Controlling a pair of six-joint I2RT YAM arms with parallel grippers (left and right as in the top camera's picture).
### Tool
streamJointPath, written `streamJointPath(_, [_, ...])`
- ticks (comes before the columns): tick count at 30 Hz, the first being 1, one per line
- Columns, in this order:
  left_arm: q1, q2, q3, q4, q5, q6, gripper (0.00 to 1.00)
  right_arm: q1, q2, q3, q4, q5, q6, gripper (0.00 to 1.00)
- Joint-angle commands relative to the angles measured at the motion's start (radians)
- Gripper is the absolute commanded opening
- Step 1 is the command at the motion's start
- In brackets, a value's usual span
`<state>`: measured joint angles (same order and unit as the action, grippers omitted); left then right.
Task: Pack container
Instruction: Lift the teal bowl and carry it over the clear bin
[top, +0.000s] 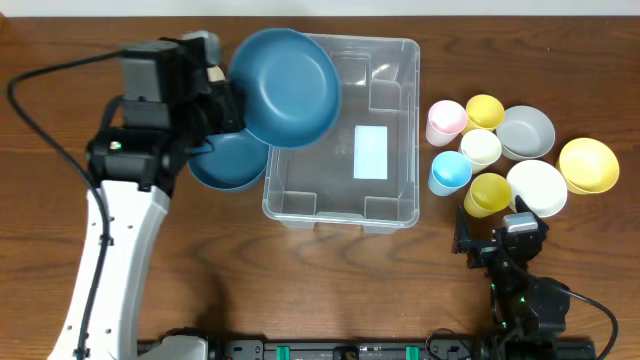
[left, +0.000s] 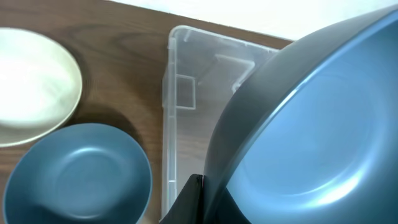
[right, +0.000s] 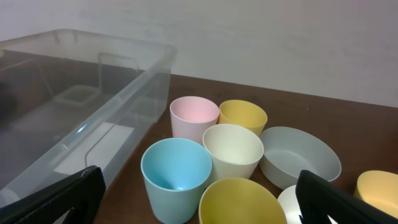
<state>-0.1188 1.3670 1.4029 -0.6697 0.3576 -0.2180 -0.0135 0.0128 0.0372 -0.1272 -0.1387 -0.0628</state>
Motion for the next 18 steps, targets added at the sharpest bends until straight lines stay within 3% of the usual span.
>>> streamJointPath(1, [-0.047, 0.008, 0.023, 0.018, -0.064, 0.072, 0.06, 0.008, -0.003, -0.001, -0.004, 0.0, -0.006, 0.99])
streamJointPath(18, [-0.169, 0.229, 0.101, 0.102, -0.119, 0.034, 0.06, 0.008, -0.003, -0.001, -0.004, 0.0, -0.006, 0.99])
